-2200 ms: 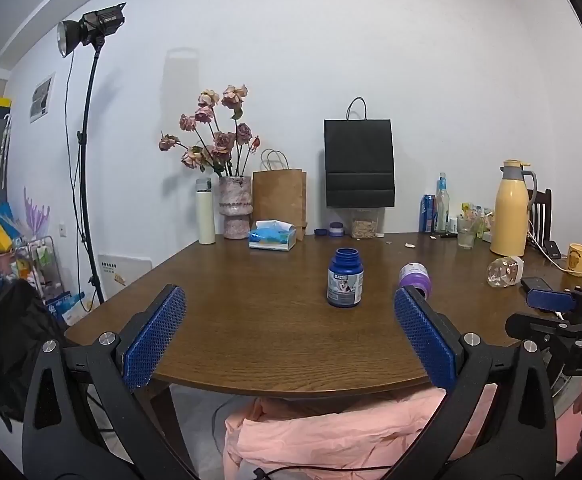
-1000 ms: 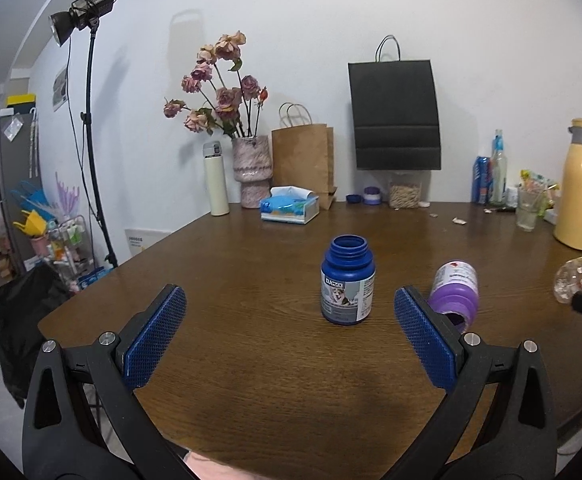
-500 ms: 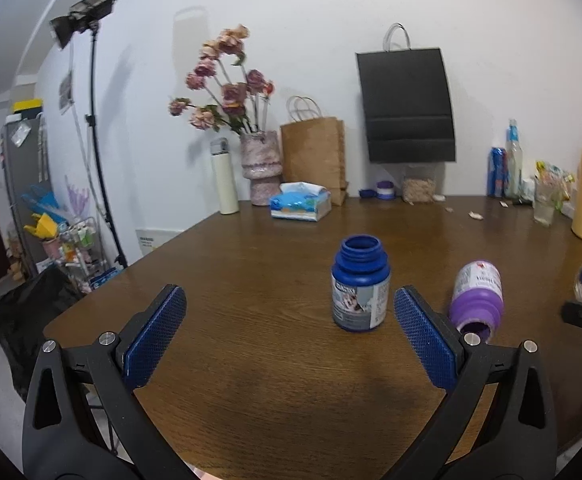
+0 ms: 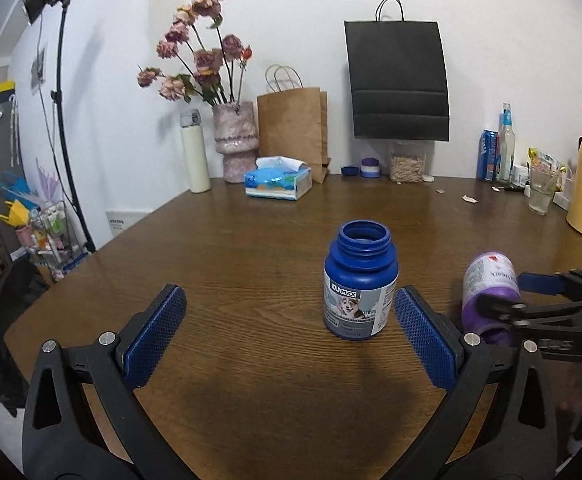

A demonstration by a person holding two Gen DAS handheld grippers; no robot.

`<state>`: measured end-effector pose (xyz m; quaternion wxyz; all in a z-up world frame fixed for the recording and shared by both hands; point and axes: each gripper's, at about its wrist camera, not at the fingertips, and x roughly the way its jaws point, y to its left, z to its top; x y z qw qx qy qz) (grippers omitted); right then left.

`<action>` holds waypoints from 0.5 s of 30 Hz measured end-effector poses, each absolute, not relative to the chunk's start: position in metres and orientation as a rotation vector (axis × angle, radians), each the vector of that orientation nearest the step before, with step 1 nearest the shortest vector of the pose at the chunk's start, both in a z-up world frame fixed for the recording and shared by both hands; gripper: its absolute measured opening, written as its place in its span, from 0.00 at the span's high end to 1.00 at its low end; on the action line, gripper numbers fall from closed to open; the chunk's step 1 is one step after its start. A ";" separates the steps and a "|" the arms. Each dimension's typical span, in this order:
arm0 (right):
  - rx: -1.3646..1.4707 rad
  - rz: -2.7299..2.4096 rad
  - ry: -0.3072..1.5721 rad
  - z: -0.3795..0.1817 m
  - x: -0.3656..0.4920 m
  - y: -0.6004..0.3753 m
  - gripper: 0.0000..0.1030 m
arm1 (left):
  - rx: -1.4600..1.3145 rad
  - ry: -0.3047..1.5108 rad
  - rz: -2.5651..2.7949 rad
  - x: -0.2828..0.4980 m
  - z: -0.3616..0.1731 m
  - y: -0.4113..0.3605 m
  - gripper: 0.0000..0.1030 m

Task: Flip cup upright
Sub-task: 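Grasp the purple bottle's body with the right gripper and lift it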

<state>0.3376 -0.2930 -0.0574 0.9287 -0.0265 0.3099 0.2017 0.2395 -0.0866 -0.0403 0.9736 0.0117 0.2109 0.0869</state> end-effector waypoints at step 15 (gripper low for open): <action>-0.147 0.492 0.765 -0.072 0.351 -0.265 0.31 | -0.007 0.491 0.075 0.251 -0.046 -0.077 0.00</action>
